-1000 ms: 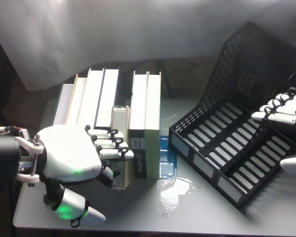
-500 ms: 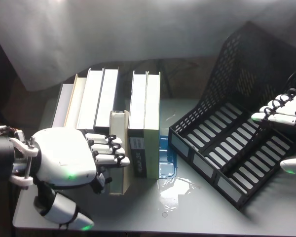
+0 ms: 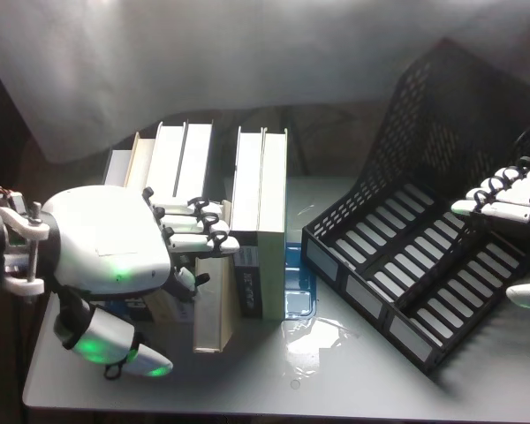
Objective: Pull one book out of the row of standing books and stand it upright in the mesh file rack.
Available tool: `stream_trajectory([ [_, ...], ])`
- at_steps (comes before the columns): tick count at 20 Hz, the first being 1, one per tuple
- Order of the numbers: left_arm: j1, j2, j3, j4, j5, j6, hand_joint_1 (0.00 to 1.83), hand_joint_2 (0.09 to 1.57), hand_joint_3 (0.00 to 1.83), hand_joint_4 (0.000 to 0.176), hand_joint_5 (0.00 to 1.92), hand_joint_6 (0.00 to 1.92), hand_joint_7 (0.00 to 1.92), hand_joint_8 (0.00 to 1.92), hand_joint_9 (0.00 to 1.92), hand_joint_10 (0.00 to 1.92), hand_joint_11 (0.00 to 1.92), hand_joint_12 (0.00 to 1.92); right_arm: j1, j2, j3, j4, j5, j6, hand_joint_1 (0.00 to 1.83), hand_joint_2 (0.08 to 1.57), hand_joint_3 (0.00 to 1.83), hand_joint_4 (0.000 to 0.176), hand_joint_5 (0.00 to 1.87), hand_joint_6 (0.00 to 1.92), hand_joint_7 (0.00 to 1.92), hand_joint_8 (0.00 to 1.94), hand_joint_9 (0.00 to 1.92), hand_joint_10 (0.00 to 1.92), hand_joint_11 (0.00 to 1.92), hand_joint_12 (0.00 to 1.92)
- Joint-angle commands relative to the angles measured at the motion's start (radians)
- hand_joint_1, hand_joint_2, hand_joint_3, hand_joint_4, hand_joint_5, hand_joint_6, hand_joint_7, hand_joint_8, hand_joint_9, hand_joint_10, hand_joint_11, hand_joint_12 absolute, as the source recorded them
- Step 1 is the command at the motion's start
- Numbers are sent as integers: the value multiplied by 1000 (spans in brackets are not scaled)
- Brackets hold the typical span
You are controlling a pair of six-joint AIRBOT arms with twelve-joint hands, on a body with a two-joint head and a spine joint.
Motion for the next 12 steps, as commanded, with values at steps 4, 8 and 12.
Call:
stream_trajectory([
  [4, 9, 64, -16, -275, -99, 3, 59, 1244, 34, 0, 436, 0, 0, 0, 0, 0, 0, 0, 15, 39, -20, -10, 128, 1, 349, 1309, 3, 0, 0, 0, 0, 0, 0, 0, 0, 0],
  [8, 122, 102, -16, -702, -235, 3, 75, 1310, 27, 0, 13, 0, 0, 0, 0, 0, 0, 0, 55, 46, -59, -89, 145, 2, 503, 1251, 0, 0, 0, 0, 0, 0, 0, 0, 0, 0],
  [12, 259, 106, -11, -993, -437, 3, 109, 1303, 5, 21, 0, 0, 0, 0, 0, 0, 0, 0, 119, 33, -65, -201, 141, 55, 631, 1194, 0, 0, 0, 0, 0, 0, 0, 0, 0, 0],
])
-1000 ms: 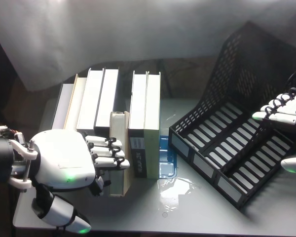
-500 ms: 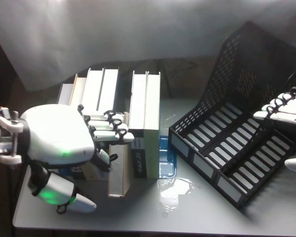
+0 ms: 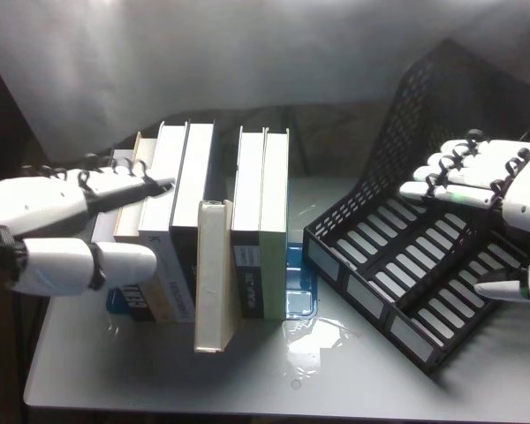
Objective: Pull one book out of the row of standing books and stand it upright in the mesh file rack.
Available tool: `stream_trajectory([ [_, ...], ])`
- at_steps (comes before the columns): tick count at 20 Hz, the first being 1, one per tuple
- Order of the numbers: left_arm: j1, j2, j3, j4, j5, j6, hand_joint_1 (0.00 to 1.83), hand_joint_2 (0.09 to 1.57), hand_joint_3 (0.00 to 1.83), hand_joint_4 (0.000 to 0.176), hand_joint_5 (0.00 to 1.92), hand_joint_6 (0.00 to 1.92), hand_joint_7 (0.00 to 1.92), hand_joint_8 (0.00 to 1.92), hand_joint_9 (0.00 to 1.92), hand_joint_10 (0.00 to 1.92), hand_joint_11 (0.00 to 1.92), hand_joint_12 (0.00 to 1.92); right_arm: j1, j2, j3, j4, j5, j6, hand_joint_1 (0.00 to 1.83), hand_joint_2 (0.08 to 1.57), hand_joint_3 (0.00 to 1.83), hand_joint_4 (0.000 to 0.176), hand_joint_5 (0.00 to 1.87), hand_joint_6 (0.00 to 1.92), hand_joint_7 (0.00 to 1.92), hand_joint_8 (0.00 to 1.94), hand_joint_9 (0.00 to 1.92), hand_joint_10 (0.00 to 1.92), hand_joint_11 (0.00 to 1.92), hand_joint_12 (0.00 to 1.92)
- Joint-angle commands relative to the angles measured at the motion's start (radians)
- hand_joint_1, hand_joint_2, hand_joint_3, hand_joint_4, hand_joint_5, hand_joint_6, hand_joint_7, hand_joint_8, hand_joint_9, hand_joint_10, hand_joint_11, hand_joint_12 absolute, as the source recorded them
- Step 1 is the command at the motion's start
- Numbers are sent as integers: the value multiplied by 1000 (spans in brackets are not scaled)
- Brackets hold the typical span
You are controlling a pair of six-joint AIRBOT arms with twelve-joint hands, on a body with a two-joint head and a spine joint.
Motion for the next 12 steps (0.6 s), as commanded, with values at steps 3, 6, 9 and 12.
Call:
stream_trajectory([
  [3, 69, 16, 9, -164, -282, -2, 119, 1259, 0, 30, 0, 0, 0, 0, 0, 0, 0, 0, 72, -21, 13, -92, 57, 49, 676, 1157, 0, 0, 0, 0, 0, 0, 0, 0, 0, 0],
  [6, 130, 25, 10, -269, -377, -2, 183, 1217, 0, 45, 0, 0, 0, 0, 0, 0, 0, 0, 138, -50, 35, -186, 27, 99, 765, 1087, 0, 0, 0, 0, 0, 0, 0, 0, 0, 0],
  [9, 195, 23, 16, -366, -457, -2, 172, 1226, 0, 28, 0, 0, 0, 0, 0, 0, 0, 0, 190, -120, 76, -325, -12, 187, 759, 1085, 0, 0, 0, 0, 0, 0, 0, 0, 0, 0],
  [12, 266, -3, 39, -464, -539, -2, 218, 1222, 0, 20, 0, 0, 0, 0, 0, 0, 0, 0, 252, -190, 112, -476, -44, 286, 754, 1089, 0, 0, 0, 0, 0, 0, 0, 0, 0, 0],
])
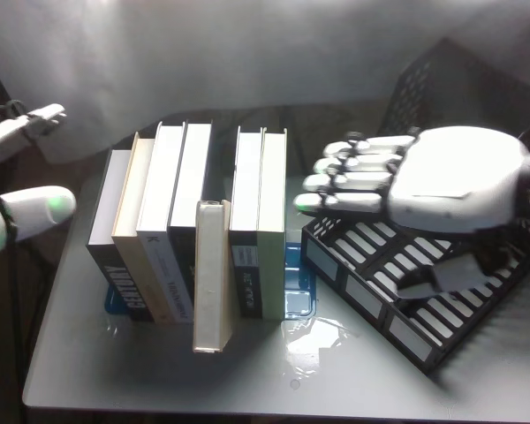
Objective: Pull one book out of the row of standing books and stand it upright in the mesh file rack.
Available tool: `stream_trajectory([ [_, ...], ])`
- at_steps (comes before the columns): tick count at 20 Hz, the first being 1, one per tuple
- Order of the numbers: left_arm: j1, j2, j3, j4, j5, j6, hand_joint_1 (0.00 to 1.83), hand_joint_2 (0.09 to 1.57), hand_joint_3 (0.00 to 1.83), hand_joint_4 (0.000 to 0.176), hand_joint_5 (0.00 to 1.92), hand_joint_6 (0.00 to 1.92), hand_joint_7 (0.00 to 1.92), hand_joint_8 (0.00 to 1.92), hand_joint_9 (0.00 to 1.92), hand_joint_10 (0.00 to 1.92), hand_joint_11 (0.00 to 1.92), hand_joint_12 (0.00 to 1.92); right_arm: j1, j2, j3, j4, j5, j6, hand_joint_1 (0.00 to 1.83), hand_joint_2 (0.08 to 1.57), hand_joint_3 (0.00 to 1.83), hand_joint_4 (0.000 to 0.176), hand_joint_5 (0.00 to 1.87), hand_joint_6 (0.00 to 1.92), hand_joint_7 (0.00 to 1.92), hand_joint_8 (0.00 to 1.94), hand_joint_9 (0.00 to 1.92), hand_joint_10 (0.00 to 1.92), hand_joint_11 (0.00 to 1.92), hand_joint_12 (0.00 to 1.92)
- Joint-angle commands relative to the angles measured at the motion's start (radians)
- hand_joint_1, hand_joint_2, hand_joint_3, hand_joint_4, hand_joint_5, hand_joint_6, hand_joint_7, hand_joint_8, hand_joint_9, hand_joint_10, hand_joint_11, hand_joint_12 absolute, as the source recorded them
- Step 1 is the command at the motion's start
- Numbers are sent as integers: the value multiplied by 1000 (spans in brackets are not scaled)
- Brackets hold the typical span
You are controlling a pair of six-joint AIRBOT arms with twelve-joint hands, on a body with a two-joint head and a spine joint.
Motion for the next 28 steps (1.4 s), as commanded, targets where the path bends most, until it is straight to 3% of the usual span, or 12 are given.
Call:
stream_trajectory([
  [1, 11, 3, 8, -44, -153, -5, 251, 1217, 0, 19, 0, 0, 0, 0, 0, 0, 0, 0, 16, 1, 8, 4, 78, 15, 715, 1080, 0, 0, 0, 0, 0, 0, 0, 0, 0, 0],
  [4, 55, -2, 18, -112, -202, -5, 324, 1215, 0, 0, 0, 0, 0, 0, 0, 0, 0, 0, 49, -56, 40, -117, 54, 87, 590, 1082, 0, 0, 0, 0, 0, 0, 0, 0, 0, 0],
  [6, 71, -5, 20, -133, -218, -5, 381, 1214, 0, 0, 0, 0, 0, 0, 0, 0, 0, 0, 63, -92, 63, -197, 45, 147, 536, 1077, 0, 0, 0, 0, 0, 0, 0, 0, 0, 0],
  [12, 136, -20, 28, -213, -286, -5, 288, 1228, 2, 0, 0, 0, 0, 0, 0, 0, 0, 0, 104, -202, 124, -371, 33, 258, 725, 1036, 0, 0, 0, 0, 0, 0, 0, 0, 0, 0],
  [16, 152, -26, 35, -240, -305, -5, 353, 1221, 0, 0, 0, 0, 0, 0, 0, 0, 0, 0, 118, -262, 164, -463, 31, 326, 872, 1010, 0, 0, 0, 0, 0, 0, 0, 0, 0, 0],
  [18, 156, -34, 39, -245, -307, -5, 363, 1217, 0, 0, 0, 0, 0, 0, 0, 0, 0, 0, 118, -297, 190, -513, 29, 366, 827, 988, 0, 0, 0, 0, 0, 0, 0, 0, 0, 0],
  [28, 162, -62, 74, -272, -327, -5, 397, 1221, 3, 0, 0, 0, 0, 0, 0, 0, 0, 0, 118, -374, 263, -545, 27, 373, 829, 953, 0, 0, 0, 0, 0, 0, 0, 0, 0, 0],
])
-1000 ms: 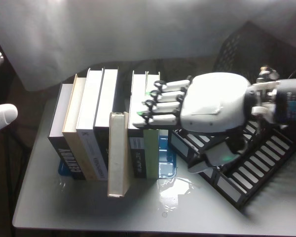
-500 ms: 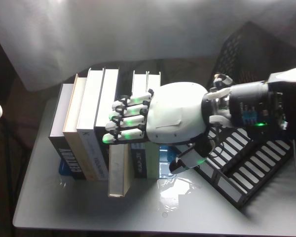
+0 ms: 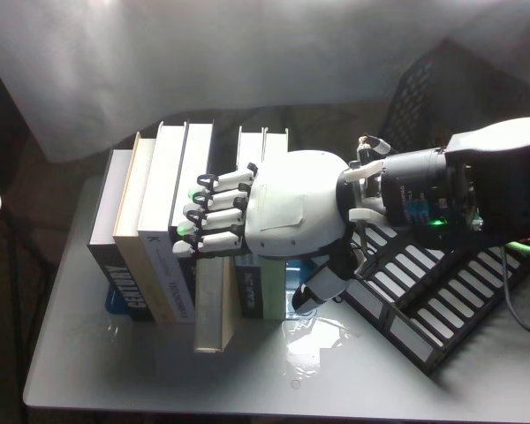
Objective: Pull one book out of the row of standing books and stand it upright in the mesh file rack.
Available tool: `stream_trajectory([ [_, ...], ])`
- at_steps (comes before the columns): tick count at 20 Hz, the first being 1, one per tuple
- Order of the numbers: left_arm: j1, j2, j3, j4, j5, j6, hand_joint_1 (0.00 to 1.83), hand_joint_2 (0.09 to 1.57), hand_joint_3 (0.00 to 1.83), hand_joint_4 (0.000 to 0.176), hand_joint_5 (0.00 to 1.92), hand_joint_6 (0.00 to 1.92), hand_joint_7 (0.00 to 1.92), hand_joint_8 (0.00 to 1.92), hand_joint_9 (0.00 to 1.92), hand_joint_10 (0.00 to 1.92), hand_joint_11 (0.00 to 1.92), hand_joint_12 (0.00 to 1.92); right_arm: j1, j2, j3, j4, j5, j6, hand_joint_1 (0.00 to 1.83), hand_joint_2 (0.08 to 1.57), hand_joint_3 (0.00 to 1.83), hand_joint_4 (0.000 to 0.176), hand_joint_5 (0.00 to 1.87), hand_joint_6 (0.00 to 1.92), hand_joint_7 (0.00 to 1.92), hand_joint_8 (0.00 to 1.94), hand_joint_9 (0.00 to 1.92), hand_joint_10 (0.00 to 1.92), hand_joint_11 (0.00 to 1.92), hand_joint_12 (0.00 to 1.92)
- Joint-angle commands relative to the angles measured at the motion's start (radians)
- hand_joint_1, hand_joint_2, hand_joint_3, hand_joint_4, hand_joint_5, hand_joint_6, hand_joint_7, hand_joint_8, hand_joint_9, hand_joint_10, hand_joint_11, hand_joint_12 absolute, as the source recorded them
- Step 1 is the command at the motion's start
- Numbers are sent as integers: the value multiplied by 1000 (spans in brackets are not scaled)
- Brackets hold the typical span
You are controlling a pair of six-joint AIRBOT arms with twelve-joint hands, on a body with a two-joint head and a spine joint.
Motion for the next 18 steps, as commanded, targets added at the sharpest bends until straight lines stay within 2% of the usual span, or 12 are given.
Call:
stream_trajectory([
  [1, 1, 0, 12, -26, -130, -5, 397, 1223, 3, 0, 0, 0, 0, 0, 0, 0, 0, 0, 16, 3, 0, 19, 50, 3, 842, 947, 0, 0, 0, 0, 0, 0, 0, 0, 0, 0],
  [4, 1, -10, 23, -31, -127, -5, 391, 1234, 7, 0, 0, 0, 0, 0, 0, 0, 0, 0, 12, -17, 26, 18, 48, 11, 817, 930, 0, 0, 0, 0, 0, 0, 0, 0, 0, 0],
  [7, 2, -16, 30, -42, -132, -5, 376, 1242, 8, 21, 0, 0, 0, 0, 0, 0, 0, 0, 6, -37, 46, 18, 48, 18, 813, 932, 0, 0, 0, 0, 0, 0, 0, 0, 0, 0],
  [11, 5, -24, 40, -51, -138, -5, 397, 1289, 20, 2, 0, 0, 0, 0, 0, 0, 0, 0, 5, -68, 64, 3, 44, 18, 816, 943, 0, 0, 0, 0, 0, 0, 0, 0, 0, 0],
  [14, 13, -31, 45, -64, -154, -5, 355, 1352, 29, 11, 0, 0, 0, 0, 0, 0, 0, 0, 5, -94, 71, -46, 24, 18, 812, 936, 0, 0, 0, 0, 0, 0, 0, 0, 0, 0],
  [16, 23, -32, 44, -76, -165, -5, 354, 1368, 29, 26, 0, 0, 0, 0, 0, 0, 0, 0, 5, -107, 71, -78, 16, 18, 811, 926, 0, 0, 0, 0, 0, 0, 0, 0, 0, 0],
  [18, 32, -32, 42, -91, -181, -5, 334, 1376, 19, 28, 0, 0, 0, 0, 0, 0, 0, 0, 3, -120, 72, -100, 8, 18, 821, 935, 0, 0, 0, 0, 0, 0, 0, 0, 0, 0],
])
